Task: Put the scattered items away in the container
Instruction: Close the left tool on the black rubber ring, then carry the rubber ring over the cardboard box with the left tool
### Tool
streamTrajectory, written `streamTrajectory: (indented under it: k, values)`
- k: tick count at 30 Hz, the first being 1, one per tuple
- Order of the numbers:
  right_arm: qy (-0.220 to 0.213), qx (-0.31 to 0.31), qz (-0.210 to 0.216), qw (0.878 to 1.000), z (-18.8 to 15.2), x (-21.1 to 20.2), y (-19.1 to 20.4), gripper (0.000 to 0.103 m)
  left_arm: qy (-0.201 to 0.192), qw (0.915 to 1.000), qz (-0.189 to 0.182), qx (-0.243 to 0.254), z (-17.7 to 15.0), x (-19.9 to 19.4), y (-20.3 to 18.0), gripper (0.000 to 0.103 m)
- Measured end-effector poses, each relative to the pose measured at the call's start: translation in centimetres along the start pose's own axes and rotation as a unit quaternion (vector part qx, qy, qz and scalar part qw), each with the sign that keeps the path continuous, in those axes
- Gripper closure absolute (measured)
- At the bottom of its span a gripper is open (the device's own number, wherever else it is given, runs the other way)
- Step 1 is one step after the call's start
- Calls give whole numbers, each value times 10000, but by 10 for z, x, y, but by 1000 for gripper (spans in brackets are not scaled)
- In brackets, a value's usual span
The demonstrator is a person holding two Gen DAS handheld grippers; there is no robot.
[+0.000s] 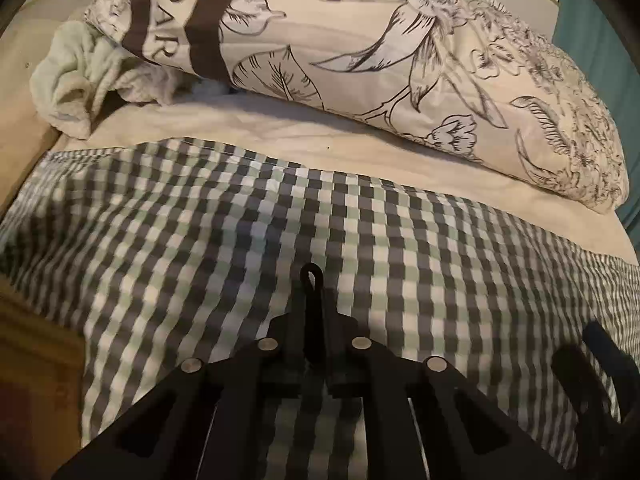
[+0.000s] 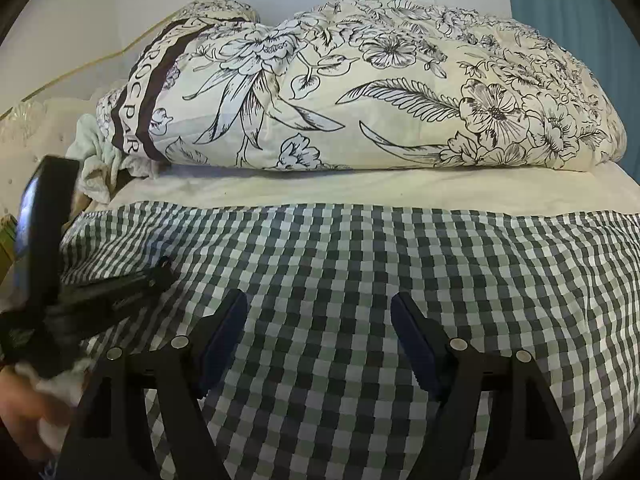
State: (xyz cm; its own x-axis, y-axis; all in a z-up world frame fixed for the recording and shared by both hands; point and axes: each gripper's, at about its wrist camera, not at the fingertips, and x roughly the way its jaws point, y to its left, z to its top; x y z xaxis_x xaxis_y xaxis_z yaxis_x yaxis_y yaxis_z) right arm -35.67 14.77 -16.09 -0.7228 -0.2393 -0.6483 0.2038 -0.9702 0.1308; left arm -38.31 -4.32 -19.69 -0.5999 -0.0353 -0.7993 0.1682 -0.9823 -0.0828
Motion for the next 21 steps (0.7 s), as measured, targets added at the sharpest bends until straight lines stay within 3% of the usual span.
streamTrajectory:
  k: [9,14,21]
  values:
    - [57,-4,17,10000,6,-7,10,29,-89,9989,19,463,-33,-83,1,97]
    - [-337,-24,252,9991,7,-78,30,28,-278,9977,-232,581,-62,-140,2,97]
    - [-168,-279,166,9993,-43,-162,64,28,-624,9949,-436,658,-92,-218,10,96]
